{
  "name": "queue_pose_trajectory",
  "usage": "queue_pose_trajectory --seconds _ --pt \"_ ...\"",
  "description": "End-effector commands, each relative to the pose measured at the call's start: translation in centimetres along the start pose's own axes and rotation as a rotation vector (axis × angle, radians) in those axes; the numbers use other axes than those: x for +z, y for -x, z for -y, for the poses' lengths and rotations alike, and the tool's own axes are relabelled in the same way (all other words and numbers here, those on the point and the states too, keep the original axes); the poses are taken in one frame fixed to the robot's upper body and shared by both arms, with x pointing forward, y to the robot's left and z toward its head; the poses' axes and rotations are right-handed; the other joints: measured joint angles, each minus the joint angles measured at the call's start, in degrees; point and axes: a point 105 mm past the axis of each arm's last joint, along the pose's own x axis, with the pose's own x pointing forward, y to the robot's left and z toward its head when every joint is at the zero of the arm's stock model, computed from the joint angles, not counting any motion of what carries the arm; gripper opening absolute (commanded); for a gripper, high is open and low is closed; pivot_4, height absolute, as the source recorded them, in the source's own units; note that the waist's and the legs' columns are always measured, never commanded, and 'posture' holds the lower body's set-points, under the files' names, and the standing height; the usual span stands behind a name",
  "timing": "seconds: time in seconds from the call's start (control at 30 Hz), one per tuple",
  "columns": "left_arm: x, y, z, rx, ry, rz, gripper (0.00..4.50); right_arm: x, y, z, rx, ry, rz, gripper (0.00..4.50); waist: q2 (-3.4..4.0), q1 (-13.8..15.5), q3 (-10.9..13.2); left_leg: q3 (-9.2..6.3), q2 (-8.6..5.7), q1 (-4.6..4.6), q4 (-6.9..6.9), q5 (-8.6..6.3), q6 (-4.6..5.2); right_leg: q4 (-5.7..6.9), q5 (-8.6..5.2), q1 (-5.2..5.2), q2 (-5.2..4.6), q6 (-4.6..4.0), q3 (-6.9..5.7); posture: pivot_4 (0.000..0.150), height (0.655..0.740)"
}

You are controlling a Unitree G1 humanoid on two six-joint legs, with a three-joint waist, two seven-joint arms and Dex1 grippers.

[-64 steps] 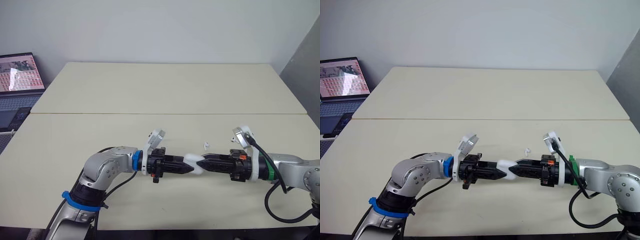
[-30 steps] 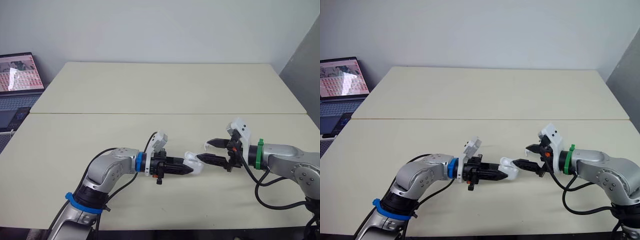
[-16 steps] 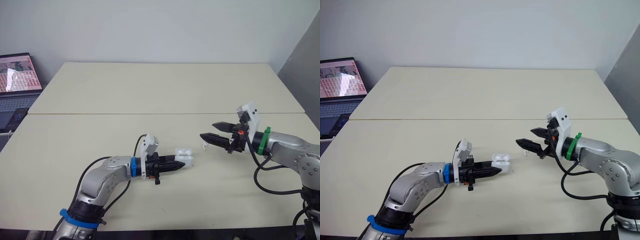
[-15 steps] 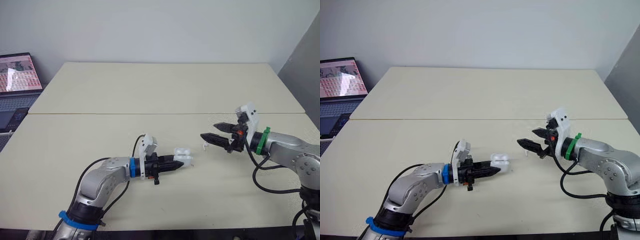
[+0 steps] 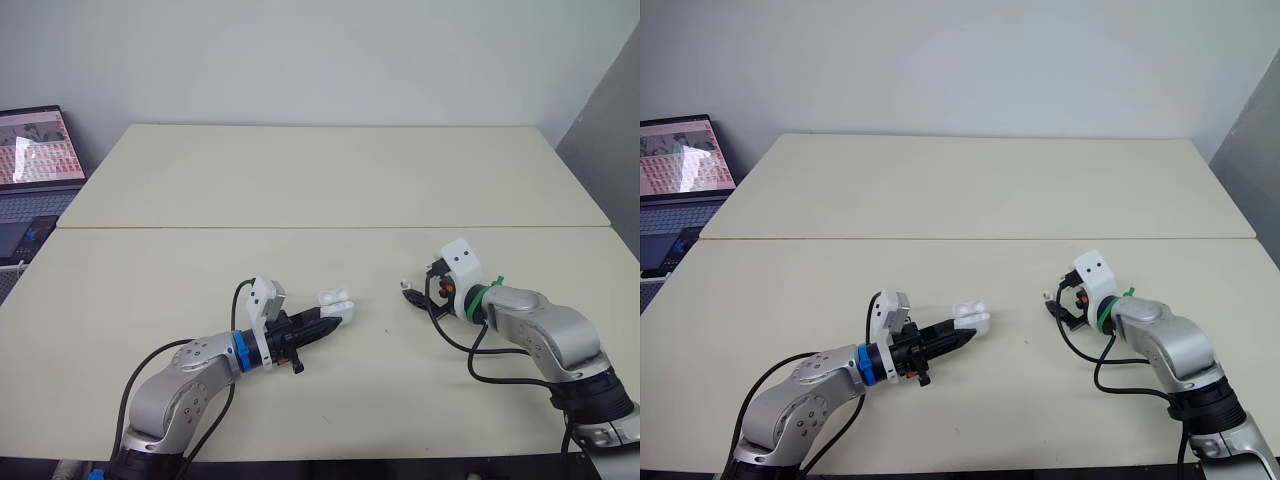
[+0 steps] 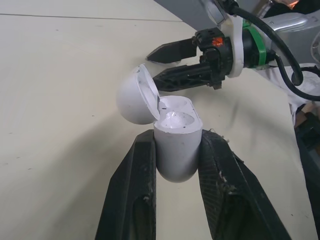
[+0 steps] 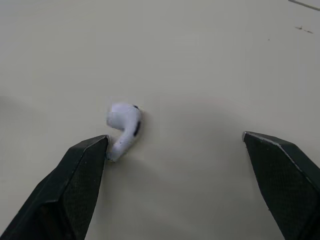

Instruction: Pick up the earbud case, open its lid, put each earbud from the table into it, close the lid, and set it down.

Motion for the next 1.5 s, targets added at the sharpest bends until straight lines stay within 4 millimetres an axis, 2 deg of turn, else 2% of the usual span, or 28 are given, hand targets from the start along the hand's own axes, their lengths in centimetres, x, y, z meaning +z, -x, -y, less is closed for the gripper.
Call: queue_pose_trajectory --seconds 0.03,0.1,0.27,0.53,0.8,0.87,1.0,1.07,1.17,1.27,1.4,1.5 --pt "1.4 0.1 0.5 -0.012 -0.043 0.048 0.79 0.9 0.0 -1.0 0.026 0.018 0.037 4.33 0.0 -0.06 0.0 0.0 0.0 0.01 0.0 0.0 0.0 0.01 0.0 0.0 0.0 0.0 0.0 0.15 0.74" --pt "1.4 0.0 0.4 -0.011 -0.045 0.048 0.79 1.0 -0.1 -1.2 0.035 0.021 0.044 3.93 0.0 -0.09 0.0 -0.01 0.01 0.01 -0.01 0.0 0.0 0.01 0.0 -0.01 0.01 0.0 -0.01 0.15 0.74" --pt "1.5 0.0 0.3 -0.011 -0.049 0.046 0.79 1.6 -0.1 -1.6 0.061 0.046 0.079 2.18 0.0 -0.08 0.0 0.0 0.0 0.01 -0.01 0.0 0.0 0.01 0.0 0.0 0.01 0.0 -0.01 0.15 0.74" --pt "1.6 -0.1 0.2 -0.013 -0.05 0.044 0.79 2.2 -0.2 -1.5 0.057 0.055 0.106 2.18 0.01 -0.08 0.0 -0.01 0.0 0.0 -0.01 0.0 0.0 0.01 0.0 -0.01 0.01 0.0 -0.01 0.15 0.74" --pt "1.5 -0.2 0.2 -0.013 -0.048 0.043 0.79 2.1 -0.3 -1.2 0.045 0.047 0.092 2.18 0.0 -0.08 0.0 0.0 0.0 0.0 -0.01 0.0 0.0 0.01 0.0 -0.01 0.01 0.0 -0.01 0.15 0.74" --pt "1.5 -0.2 0.2 -0.012 -0.049 0.044 0.79 2.2 -0.4 -1.3 0.049 0.043 0.095 1.78 0.01 -0.08 0.0 -0.01 0.0 0.0 -0.01 0.0 0.0 0.01 0.0 -0.01 0.01 0.0 -0.01 0.15 0.74" --pt "1.5 -0.2 0.2 -0.011 -0.049 0.043 0.79 2.4 -0.4 -1.6 0.067 0.046 0.108 0.52 0.01 -0.08 0.0 0.0 0.0 0.01 -0.01 0.0 0.0 0.01 0.0 -0.02 0.01 0.0 -0.01 0.15 0.74" --pt "1.5 -0.1 0.2 -0.01 -0.049 0.042 0.79 2.5 -0.2 -1.7 0.085 0.05 0.111 0.09 0.01 -0.09 -0.01 0.01 0.0 0.03 -0.01 0.0 0.0 0.01 0.0 0.0 0.01 0.0 0.0 0.15 0.74" --pt "1.5 0.0 0.2 -0.006 -0.049 0.041 0.79 2.6 1.1 -1.9 0.161 0.073 0.131 0.02 0.01 -0.05 0.0 -0.03 0.0 0.02 -0.01 0.0 0.0 0.0 0.0 0.0 0.01 0.0 -0.04 0.15 0.74" --pt "1.5 0.1 0.1 -0.003 -0.05 0.042 0.79 2.2 3.2 -2.4 0.29 0.122 0.14 0.02 0.0 0.16 0.01 -0.01 -0.03 -0.03 0.0 0.0 0.0 -0.05 0.0 0.01 -0.02 0.0 -0.02 0.15 0.74" --pt "1.4 0.2 0.1 -0.001 -0.046 0.041 0.79 0.2 5.3 -0.9 0.328 0.193 0.043 0.02 0.0 0.18 0.03 -0.03 -0.05 0.01 0.0 -0.01 0.01 -0.06 0.0 0.08 -0.04 0.0 -0.05 0.15 0.74" --pt "1.3 0.2 0.2 0.0 -0.043 0.042 0.79 0.9 5.3 0.1 0.286 0.205 0.078 0.02 0.0 -0.25 0.03 -0.01 -0.01 0.06 0.0 -0.01 0.01 -0.03 0.0 0.08 -0.01 0.0 -0.03 0.15 0.74"
